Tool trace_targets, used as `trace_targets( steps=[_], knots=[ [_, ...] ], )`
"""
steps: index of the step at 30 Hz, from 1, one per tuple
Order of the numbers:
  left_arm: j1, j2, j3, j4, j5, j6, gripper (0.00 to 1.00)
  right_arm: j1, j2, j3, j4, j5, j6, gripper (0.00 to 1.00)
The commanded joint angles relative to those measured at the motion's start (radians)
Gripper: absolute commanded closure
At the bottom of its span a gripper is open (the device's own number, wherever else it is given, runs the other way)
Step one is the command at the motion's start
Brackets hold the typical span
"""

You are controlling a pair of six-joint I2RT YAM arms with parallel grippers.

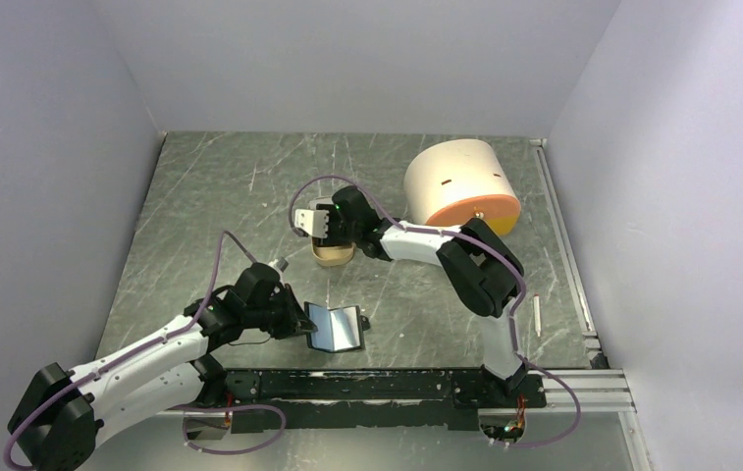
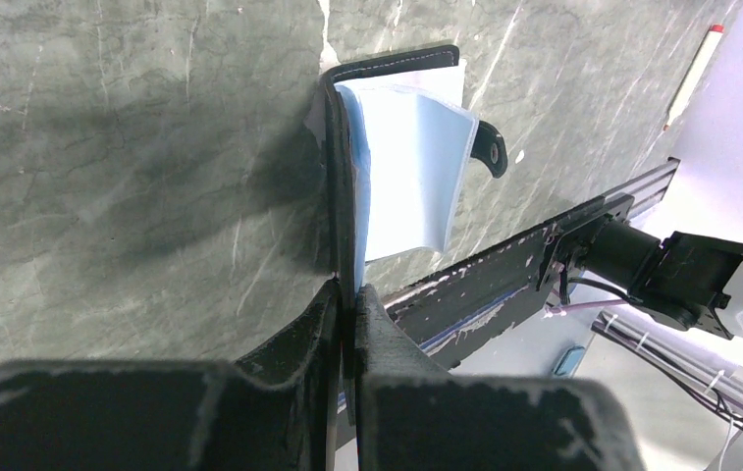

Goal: Put the credit cards into the card holder
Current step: Pick up the credit card from the storage box.

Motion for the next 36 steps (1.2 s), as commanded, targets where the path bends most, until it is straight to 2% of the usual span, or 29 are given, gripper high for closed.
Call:
trace_targets(
  steps=[1,14,23,28,33,36],
  knots=[
    [0.008,-0.004,-0.009,0.026,0.026,-0.005,0.91,-0.013,-0.038,0.028,-0.001,-0.009,0.008,0.5],
    [0.007,-0.002,0.001,0.025,0.03,-0.004,0.91,-0.016,-0.06,0.032,-0.027,-0.018,0.008,0.55],
    [0.008,-0.027,-0.013,0.027,0.032,-0.019,0.91,-0.025,-0.06,0.046,-0.076,-0.037,-0.009,0.65],
    [0.007,-0.022,-0.011,0.033,0.033,-0.018,0.91,-0.027,-0.088,0.047,-0.088,-0.053,-0.001,0.65],
    [0.007,-0.019,-0.012,0.034,0.033,-0.019,0.91,-0.03,-0.084,0.049,-0.079,-0.045,-0.001,0.6],
    [0.007,-0.028,-0.02,0.041,0.036,-0.024,0.91,-0.032,-0.076,0.061,-0.094,-0.047,-0.003,0.62]
  ],
)
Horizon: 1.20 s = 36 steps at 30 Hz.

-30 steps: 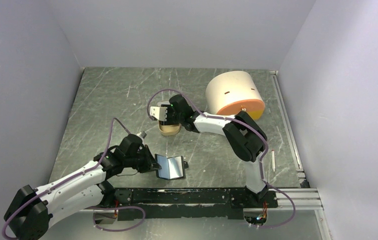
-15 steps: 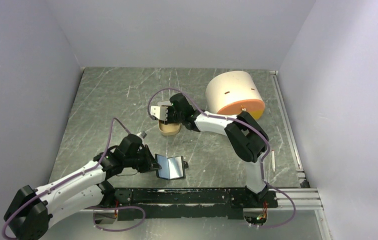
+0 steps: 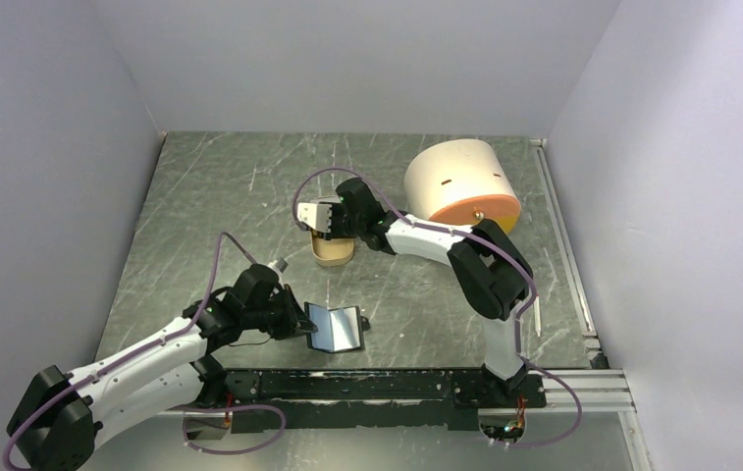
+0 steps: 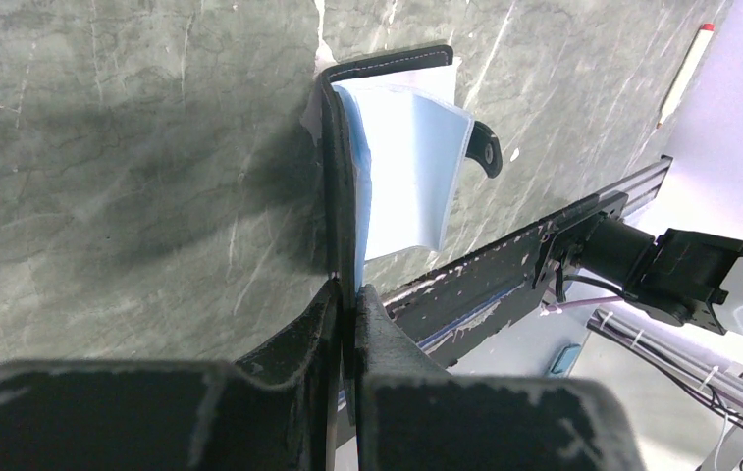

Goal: Put the credit cards into the card holder
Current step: Pick up the credit card from the storage box.

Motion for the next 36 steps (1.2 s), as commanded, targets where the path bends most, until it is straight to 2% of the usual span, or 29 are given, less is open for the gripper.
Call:
trace_targets(
  steps=[1,5,9,13,18,20,23,24,27,36],
  knots=[
    [0.006,-0.013,-0.013,0.033,0.031,-0.014,0.91,-0.013,-0.022,0.038,-0.003,0.007,-0.006,0.62],
    [0.007,-0.009,-0.01,0.032,0.029,-0.011,0.91,-0.014,-0.021,0.036,-0.004,0.001,-0.007,0.57],
    [0.007,0.002,-0.006,0.036,0.031,-0.009,0.91,-0.015,-0.017,0.053,-0.033,-0.017,-0.005,0.62],
    [0.007,0.003,-0.008,0.037,0.033,-0.008,0.91,-0.015,-0.017,0.055,-0.045,-0.041,0.001,0.58],
    [0.007,-0.001,-0.01,0.038,0.034,-0.011,0.91,-0.015,-0.017,0.063,-0.052,-0.044,0.006,0.59],
    [0.006,0.001,-0.009,0.037,0.032,-0.008,0.91,-0.014,-0.017,0.063,-0.053,-0.047,0.005,0.63],
    [0.007,0.003,-0.01,0.041,0.033,-0.008,0.91,-0.015,-0.017,0.065,-0.046,-0.036,0.004,0.81],
    [0.007,0.003,-0.011,0.042,0.034,-0.009,0.91,-0.015,-0.017,0.066,-0.046,-0.035,0.003,0.83],
    [0.007,0.002,-0.01,0.039,0.033,-0.009,0.91,-0.015,0.008,0.071,-0.055,-0.039,0.002,0.86],
    [0.007,0.005,-0.011,0.041,0.037,-0.007,0.91,-0.015,-0.005,0.071,-0.064,-0.057,0.016,0.84]
  ],
)
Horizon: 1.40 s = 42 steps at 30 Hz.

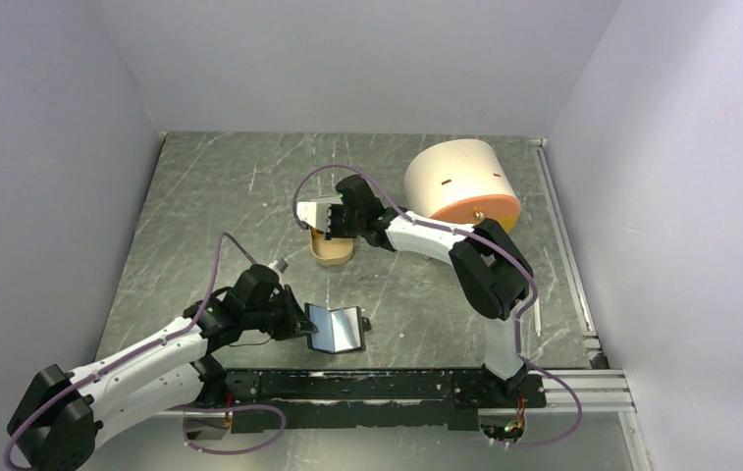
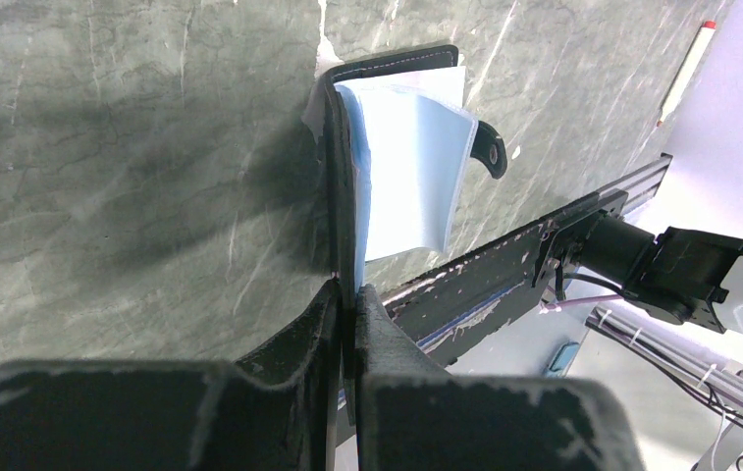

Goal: Put the credit cards into the card holder
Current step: Pick up the credit card from the storage box.

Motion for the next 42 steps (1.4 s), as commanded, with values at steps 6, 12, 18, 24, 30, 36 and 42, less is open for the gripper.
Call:
trace_targets(
  steps=[6,12,18,24,30,36,42],
  knots=[
    [0.006,-0.005,-0.002,0.028,0.027,-0.001,0.91,-0.01,-0.036,0.034,0.023,0.015,0.004,0.79],
    [0.007,-0.016,-0.009,0.029,0.027,-0.006,0.91,-0.012,-0.029,0.045,0.011,0.008,0.002,0.78],
    [0.007,-0.001,-0.003,0.032,0.029,-0.002,0.91,-0.015,-0.034,0.052,0.004,-0.003,0.008,0.86],
    [0.007,0.005,-0.006,0.039,0.029,-0.006,0.91,-0.016,-0.048,0.074,-0.072,-0.064,0.003,1.0],
    [0.007,0.008,0.007,0.033,0.022,-0.005,0.91,-0.016,-0.082,0.079,-0.163,-0.136,0.029,1.0],
    [0.006,0.009,0.009,0.045,0.012,-0.013,0.91,-0.016,-0.151,0.037,-0.184,-0.144,0.079,1.0],
    [0.008,0.019,0.001,0.114,-0.032,-0.038,0.91,-0.015,-0.261,-0.027,-0.122,-0.125,0.346,1.0]
  ],
)
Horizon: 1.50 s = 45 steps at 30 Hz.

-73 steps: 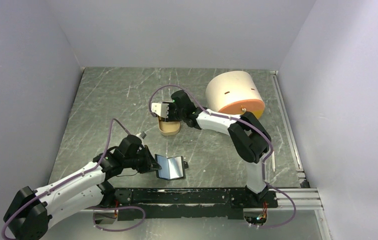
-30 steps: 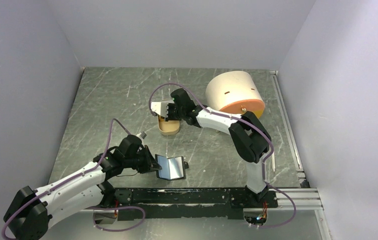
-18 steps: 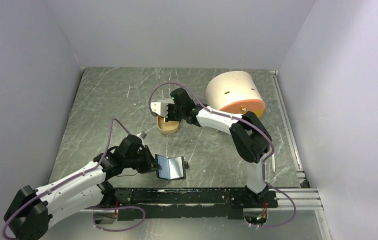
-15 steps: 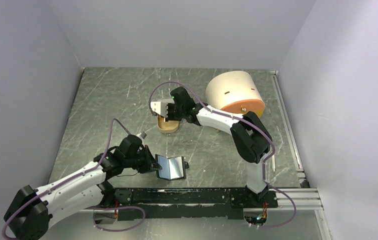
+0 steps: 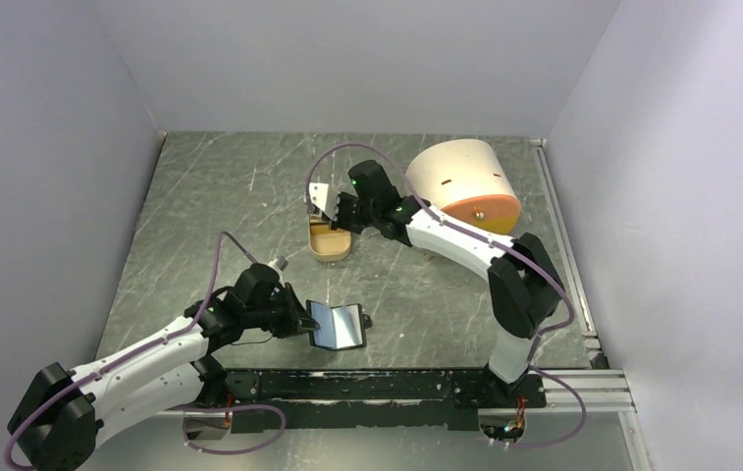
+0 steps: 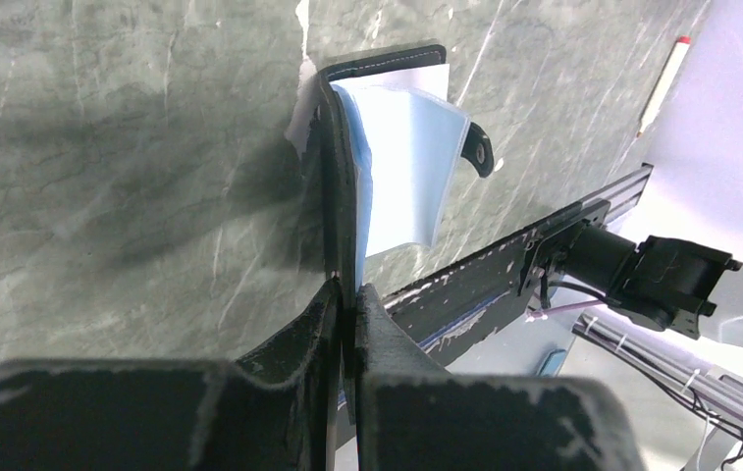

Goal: Put the credit cards into the card holder
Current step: Pick up the credit card from the storage box, then insert the credit card into the card holder.

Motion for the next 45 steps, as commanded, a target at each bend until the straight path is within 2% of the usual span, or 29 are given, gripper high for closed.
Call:
trace_targets(
  steps=[1,6,9,12,16,19,24,31,36,45],
  knots=[
    [0.007,0.021,0.007,0.099,-0.027,-0.024,0.91,0.001,-0.118,-0.066,0.06,0.034,0.276,1.0],
    [0.012,0.087,0.031,0.175,-0.012,-0.04,0.91,0.027,-0.268,-0.138,0.065,0.137,0.724,1.0],
    [0.013,0.106,0.016,0.274,0.013,-0.066,0.91,0.102,-0.35,-0.179,0.025,0.232,0.949,1.0],
    [0.013,0.135,0.008,0.315,0.029,-0.079,0.91,0.192,-0.444,-0.292,0.049,0.315,1.217,1.0],
    [0.013,0.17,-0.018,0.337,0.044,-0.085,0.91,0.346,-0.513,-0.456,0.094,0.459,1.467,1.0],
    [0.012,0.16,-0.059,0.366,0.056,-0.1,0.91,0.418,-0.539,-0.56,0.143,0.528,1.597,1.0],
    [0.013,0.118,-0.078,0.326,0.045,-0.093,0.91,0.451,-0.536,-0.669,0.179,0.602,1.662,1.0],
    [0.012,0.082,-0.079,0.256,0.026,-0.06,0.91,0.451,-0.503,-0.705,0.145,0.654,1.665,1.0],
    [0.012,0.079,-0.088,0.21,0.004,-0.047,0.8,0.442,-0.519,-0.765,0.168,0.67,1.684,1.0],
    [0.012,0.047,-0.08,0.118,-0.043,-0.037,0.68,0.39,-0.532,-0.878,0.303,0.573,1.743,1.0]
  ],
)
